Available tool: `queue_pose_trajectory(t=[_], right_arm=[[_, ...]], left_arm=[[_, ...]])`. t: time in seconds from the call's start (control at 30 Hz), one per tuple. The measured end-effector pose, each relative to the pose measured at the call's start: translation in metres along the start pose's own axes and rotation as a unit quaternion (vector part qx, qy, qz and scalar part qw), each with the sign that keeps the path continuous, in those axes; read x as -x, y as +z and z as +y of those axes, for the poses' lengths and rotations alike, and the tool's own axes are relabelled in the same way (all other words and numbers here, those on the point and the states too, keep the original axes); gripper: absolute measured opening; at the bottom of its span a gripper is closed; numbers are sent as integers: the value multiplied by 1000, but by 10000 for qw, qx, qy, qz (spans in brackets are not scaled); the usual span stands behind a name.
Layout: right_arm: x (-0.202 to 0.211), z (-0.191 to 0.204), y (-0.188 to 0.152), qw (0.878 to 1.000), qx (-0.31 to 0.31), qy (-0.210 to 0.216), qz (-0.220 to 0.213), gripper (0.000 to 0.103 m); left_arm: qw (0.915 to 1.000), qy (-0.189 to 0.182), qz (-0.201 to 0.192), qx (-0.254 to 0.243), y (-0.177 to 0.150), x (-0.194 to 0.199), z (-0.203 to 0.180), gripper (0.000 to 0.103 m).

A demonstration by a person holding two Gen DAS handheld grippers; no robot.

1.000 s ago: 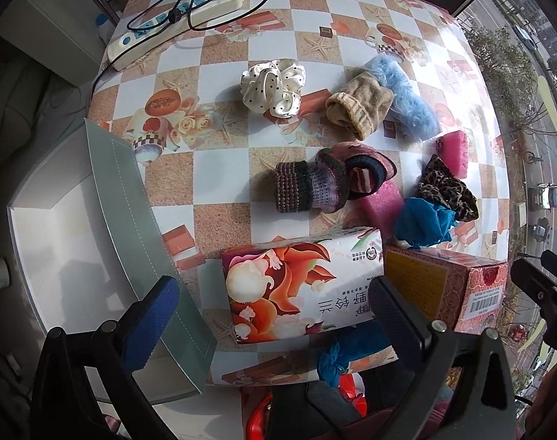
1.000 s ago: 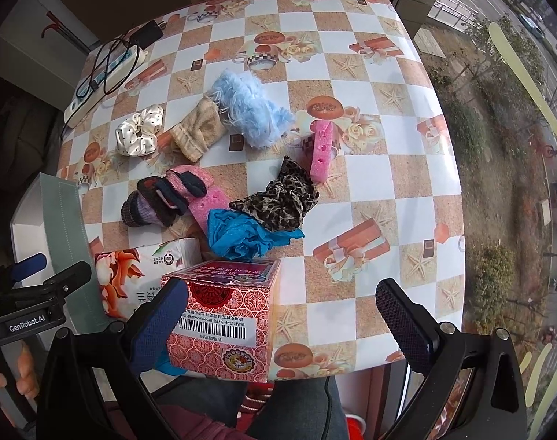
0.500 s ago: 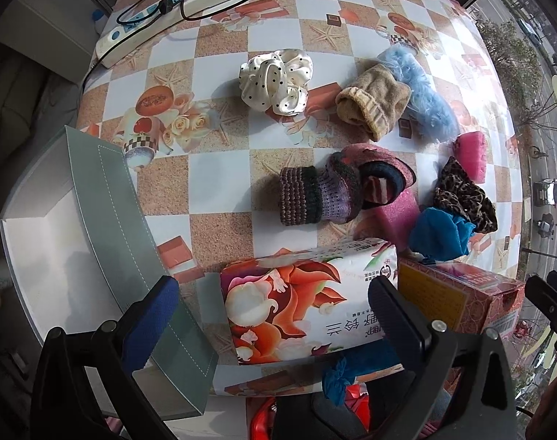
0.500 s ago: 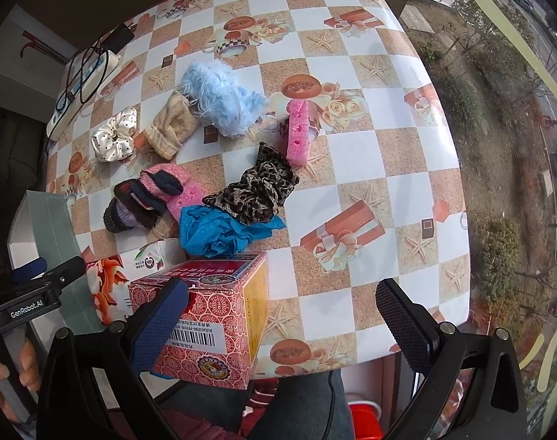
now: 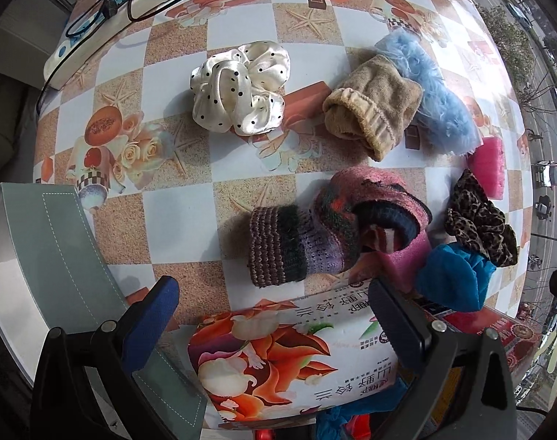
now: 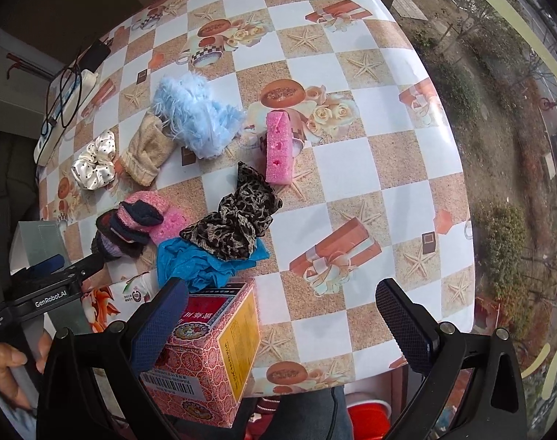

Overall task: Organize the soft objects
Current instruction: 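Move both tools toward the soft items on the table, then grasp the striped knit sock with left tool while right tool grasps pink foam sponge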

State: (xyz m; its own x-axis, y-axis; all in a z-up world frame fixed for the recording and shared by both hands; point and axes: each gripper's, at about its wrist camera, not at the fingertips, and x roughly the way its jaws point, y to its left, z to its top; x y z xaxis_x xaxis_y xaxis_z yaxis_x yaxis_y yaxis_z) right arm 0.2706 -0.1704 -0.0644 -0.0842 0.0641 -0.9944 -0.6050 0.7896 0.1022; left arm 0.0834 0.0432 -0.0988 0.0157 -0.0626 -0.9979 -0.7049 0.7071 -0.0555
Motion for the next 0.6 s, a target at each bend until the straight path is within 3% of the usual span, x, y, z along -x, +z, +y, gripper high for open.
queue_pose_trajectory(t=[0.33, 0.6], right_arm=[[-42, -7, 60, 9995, -217, -68, 241, 103], [-95, -10, 96, 9971, -379, -474, 466, 103]], left_arm=[[9999, 118, 7, 11, 20, -37, -12, 103], [9996, 223, 113, 126, 32, -60, -12, 103]])
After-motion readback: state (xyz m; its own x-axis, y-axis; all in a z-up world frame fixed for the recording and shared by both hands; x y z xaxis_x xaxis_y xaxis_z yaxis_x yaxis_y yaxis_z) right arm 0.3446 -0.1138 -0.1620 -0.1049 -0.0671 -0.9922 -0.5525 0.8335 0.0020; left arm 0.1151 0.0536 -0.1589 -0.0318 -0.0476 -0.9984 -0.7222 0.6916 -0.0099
